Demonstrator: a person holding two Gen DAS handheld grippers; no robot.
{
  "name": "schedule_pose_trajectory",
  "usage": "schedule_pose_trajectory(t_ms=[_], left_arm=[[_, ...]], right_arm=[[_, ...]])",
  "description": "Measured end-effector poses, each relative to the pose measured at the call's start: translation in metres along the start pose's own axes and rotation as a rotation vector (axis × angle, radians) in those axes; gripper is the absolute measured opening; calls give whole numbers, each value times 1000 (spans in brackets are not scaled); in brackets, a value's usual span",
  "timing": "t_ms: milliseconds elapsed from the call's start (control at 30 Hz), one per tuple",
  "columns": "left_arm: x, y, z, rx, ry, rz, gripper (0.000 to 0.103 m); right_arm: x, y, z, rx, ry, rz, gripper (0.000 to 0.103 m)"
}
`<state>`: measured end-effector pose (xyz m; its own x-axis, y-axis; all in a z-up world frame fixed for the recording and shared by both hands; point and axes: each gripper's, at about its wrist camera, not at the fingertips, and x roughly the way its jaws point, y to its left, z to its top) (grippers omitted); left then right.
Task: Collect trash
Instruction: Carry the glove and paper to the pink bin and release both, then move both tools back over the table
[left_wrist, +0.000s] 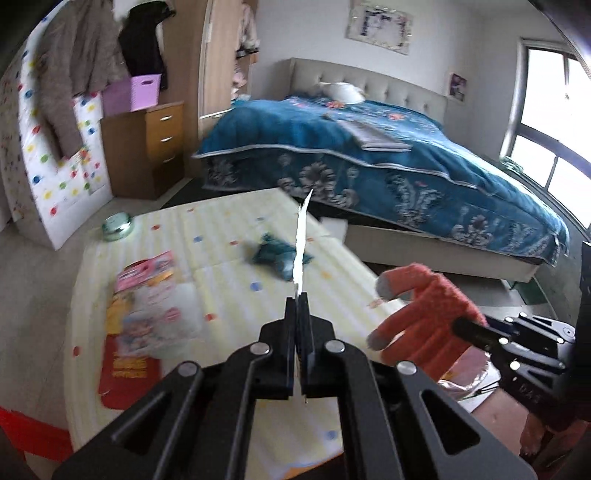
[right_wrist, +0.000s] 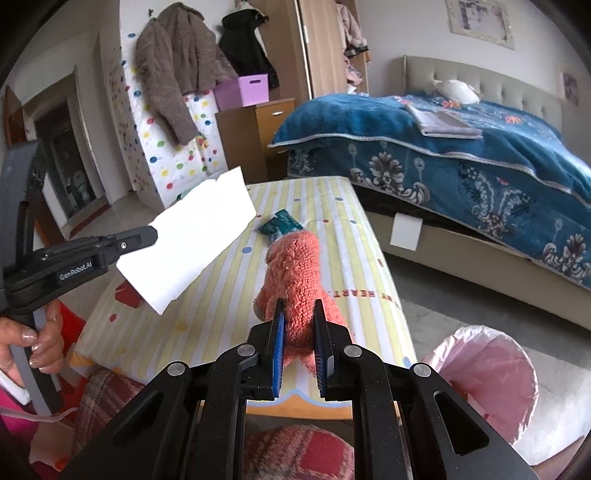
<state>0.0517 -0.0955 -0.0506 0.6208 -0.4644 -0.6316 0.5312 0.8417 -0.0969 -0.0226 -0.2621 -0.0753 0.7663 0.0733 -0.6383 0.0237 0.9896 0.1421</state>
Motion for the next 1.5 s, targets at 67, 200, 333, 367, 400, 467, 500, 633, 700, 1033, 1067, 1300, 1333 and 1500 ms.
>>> schedule_pose_trajectory(t_ms=[67, 200, 333, 367, 400, 467, 500, 633, 700, 1033, 1067, 1300, 1333, 1500], left_arm=[[6, -19, 2, 26, 5, -36, 0], [22, -62, 1, 79, 31, -129, 0], [39, -111, 1, 135, 50, -222, 0], [42, -119, 1, 143, 52, -236, 0], [46, -132, 2, 155, 53, -256, 0], [53, -155, 2, 173, 57, -296, 0], [56, -167, 2, 183, 58, -317, 0], [73, -208, 2, 226, 77, -379, 0], [85, -225, 3, 241, 92, -397, 0], [133, -259, 16, 236, 150, -424, 10], [137, -259, 17, 229, 157, -421, 17], [137, -233, 20, 170, 145, -353, 42], [133, -226, 19, 165, 138, -333, 42], [110, -199, 19, 169, 99, -252, 43]], right_arm=[[-8, -8, -4, 10, -3, -22, 14], [-28, -33, -15, 50, -8, -89, 14], [-46, -61, -26, 103, -14, -166, 14], [-49, -67, -29, 115, -16, -184, 14], [-55, -75, -32, 132, -18, -209, 14], [-63, -91, -39, 165, -21, -258, 14], [-67, -98, -42, 179, -22, -278, 14], [-80, -135, -58, 242, -24, -346, 14], [-82, -150, -62, 262, -24, -360, 14], [-69, -207, -67, 313, -17, -377, 18], [-65, -213, -67, 317, -12, -384, 22], [-67, -213, -72, 345, -17, -385, 39], [-66, -213, -71, 346, -17, -385, 39], [-68, -198, -69, 330, -25, -352, 39]])
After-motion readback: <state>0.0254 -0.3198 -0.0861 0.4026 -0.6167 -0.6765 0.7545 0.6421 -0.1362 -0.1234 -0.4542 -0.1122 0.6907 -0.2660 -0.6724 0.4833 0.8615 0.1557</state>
